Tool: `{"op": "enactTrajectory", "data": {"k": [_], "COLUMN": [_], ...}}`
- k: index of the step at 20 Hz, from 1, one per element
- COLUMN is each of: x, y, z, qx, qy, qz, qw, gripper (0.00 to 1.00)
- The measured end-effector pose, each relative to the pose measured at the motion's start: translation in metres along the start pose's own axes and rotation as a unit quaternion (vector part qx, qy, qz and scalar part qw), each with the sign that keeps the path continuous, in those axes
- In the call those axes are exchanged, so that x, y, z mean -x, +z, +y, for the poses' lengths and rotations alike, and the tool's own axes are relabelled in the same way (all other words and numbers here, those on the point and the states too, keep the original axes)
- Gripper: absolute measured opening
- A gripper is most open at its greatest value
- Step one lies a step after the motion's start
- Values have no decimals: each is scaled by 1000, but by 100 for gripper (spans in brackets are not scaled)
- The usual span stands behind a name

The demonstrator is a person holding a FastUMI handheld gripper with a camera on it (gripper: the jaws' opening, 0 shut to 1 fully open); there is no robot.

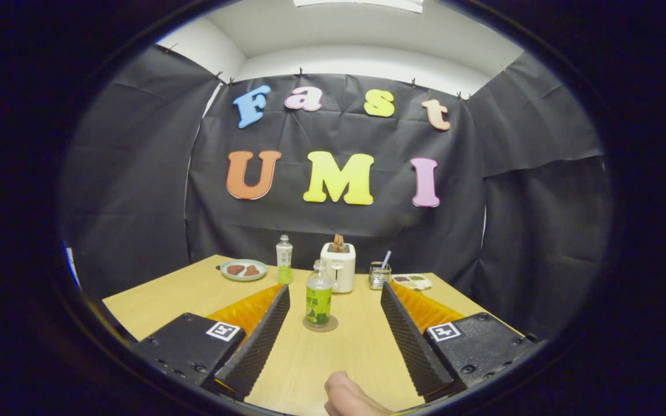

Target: Take the bottle from table, then pour the juice into the cup, finally place the bottle on the coaster

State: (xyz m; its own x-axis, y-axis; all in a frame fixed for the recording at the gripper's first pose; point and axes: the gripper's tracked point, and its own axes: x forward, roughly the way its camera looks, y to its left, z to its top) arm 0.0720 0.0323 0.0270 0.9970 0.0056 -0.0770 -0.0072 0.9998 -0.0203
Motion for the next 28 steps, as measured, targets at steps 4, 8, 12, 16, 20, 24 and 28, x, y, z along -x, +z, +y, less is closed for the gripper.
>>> {"op": "enactTrajectory", "data": {"k": [4, 8, 12, 16, 20, 24, 28], "x": [44, 70, 83, 93, 97, 97, 97], "y": [0, -24, -39, -41, -40, -48, -52], "z": [-27, -43, -56, -64, -73, -81, -76], "qx": [12, -5, 5, -10, -4, -12, -8], "qy": [-14, -12, -15, -6, -21, -41, -37], "qz": [-28, -20, -12, -12, -15, 3, 15], "qw": [999, 1000, 1000, 1000, 1000, 999, 999], "gripper": [100, 100, 100, 100, 100, 100, 100]}}
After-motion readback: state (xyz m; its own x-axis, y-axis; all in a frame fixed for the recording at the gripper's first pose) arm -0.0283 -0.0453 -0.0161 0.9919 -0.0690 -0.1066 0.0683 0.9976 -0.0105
